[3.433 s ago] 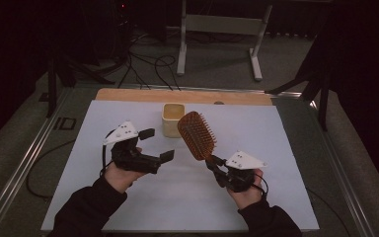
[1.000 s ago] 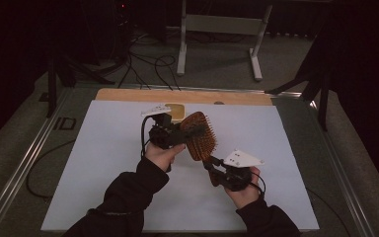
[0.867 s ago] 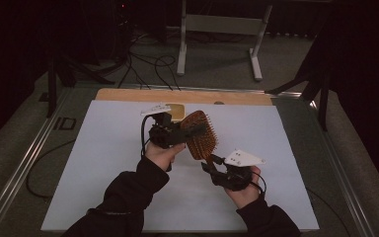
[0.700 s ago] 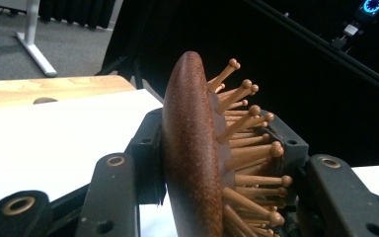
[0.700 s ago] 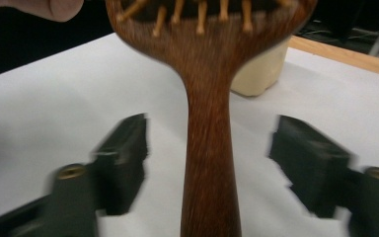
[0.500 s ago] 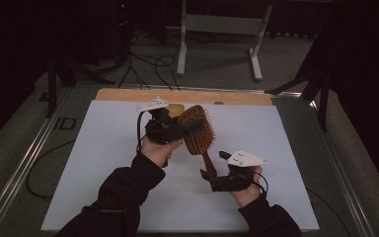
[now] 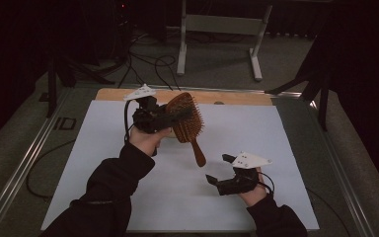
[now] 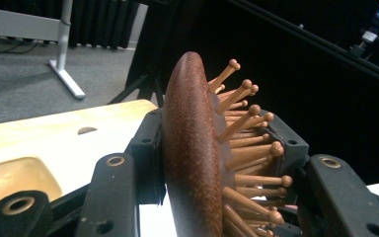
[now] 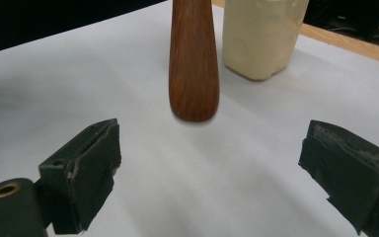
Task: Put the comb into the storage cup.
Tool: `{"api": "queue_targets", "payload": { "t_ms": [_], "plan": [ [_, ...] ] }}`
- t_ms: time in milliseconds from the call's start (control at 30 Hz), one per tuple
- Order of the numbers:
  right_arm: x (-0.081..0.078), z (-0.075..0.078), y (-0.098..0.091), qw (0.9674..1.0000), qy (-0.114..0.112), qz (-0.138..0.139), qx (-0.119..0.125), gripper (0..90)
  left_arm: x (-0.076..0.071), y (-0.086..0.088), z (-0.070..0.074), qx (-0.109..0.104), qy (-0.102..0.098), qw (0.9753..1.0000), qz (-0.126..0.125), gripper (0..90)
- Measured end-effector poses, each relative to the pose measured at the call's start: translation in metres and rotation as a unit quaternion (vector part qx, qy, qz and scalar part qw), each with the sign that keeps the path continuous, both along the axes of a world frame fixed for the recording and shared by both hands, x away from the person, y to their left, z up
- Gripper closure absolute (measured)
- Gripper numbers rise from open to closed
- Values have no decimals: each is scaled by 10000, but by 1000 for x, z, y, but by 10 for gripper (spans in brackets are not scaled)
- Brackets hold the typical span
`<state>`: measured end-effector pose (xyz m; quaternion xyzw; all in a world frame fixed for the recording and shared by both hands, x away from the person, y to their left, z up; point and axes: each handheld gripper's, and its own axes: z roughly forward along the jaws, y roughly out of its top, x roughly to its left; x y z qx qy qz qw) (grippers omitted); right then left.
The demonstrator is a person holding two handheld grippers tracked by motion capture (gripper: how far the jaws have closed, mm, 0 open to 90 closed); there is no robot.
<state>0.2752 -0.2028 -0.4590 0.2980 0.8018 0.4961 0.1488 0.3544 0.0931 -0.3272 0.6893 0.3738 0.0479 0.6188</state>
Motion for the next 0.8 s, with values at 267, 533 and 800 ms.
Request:
{"api": "queue_targets", "payload": {
  "t_ms": [267,533,800],
  "plan": [
    [-2,-4,-12,10000,43,44,69,81,12,16,11,17,-24,9997,236,529],
    [-8,-6,-22,9999,-58,92,104,84,25,32,26,43,-142,9984,548,529],
    [-12,-7,-36,9997,-180,-102,134,83,40,45,40,57,-296,9961,825,530]
  ]
}}
